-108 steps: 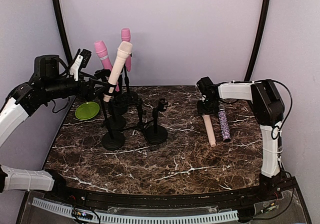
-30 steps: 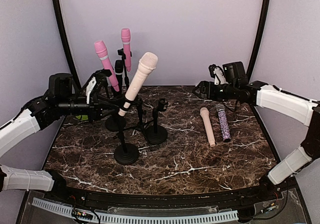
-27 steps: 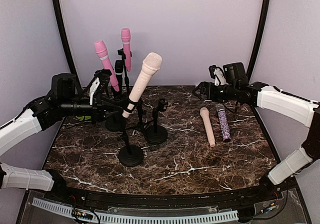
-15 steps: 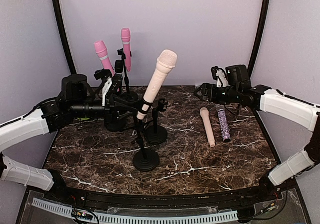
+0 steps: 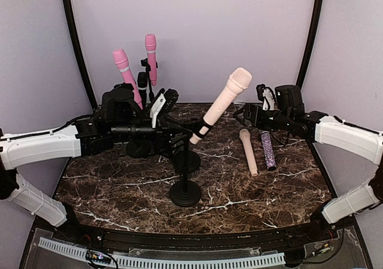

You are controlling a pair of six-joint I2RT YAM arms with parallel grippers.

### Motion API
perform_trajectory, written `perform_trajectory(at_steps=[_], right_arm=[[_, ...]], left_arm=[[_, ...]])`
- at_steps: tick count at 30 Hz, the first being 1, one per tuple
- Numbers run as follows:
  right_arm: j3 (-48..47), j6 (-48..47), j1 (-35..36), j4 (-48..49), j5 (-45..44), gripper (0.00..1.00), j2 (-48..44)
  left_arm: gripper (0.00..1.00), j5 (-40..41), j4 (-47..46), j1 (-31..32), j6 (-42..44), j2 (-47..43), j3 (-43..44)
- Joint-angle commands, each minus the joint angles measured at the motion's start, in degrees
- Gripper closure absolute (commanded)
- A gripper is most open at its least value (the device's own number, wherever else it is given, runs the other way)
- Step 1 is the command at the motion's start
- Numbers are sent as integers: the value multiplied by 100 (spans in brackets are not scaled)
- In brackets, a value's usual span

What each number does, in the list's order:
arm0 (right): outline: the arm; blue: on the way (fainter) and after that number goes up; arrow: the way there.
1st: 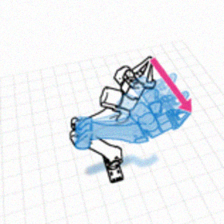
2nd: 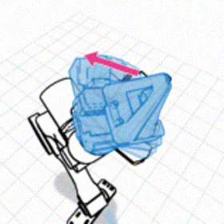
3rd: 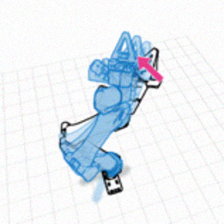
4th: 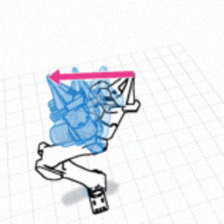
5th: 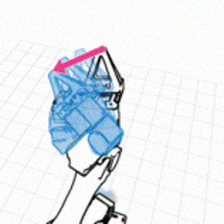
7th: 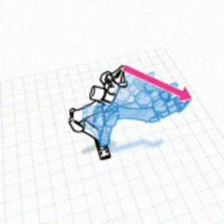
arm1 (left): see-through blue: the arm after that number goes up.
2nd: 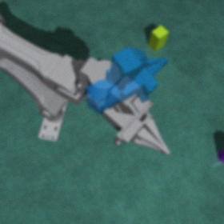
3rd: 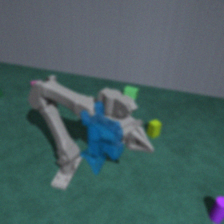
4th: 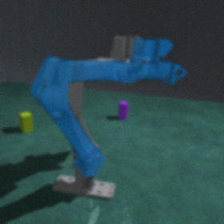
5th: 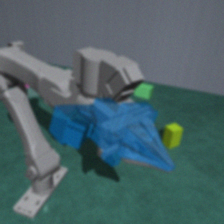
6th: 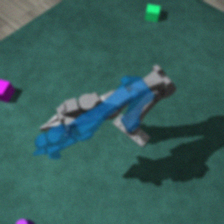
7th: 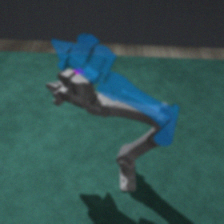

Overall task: Remove the microphone from the stand
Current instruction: Place the microphone stand with the microphone at the center of the board, then pass from the left arm to the right

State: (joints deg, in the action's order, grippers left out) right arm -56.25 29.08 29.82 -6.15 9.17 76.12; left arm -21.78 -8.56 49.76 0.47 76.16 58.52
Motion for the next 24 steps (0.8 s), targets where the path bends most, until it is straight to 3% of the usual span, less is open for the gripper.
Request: perform_trajectory(at_steps=[1, 10, 24], right_arm=[[507, 181, 58, 1299, 732, 5, -495], [1418, 733, 59, 3545, 1885, 1, -1483], [1560, 855, 277, 4398, 2550, 1, -1799]], left_arm=[[100, 267, -772, 4, 260, 35, 284], [100, 432, -1157, 9, 318, 47, 207], [100, 614, -1669, 1, 348, 391, 111]])
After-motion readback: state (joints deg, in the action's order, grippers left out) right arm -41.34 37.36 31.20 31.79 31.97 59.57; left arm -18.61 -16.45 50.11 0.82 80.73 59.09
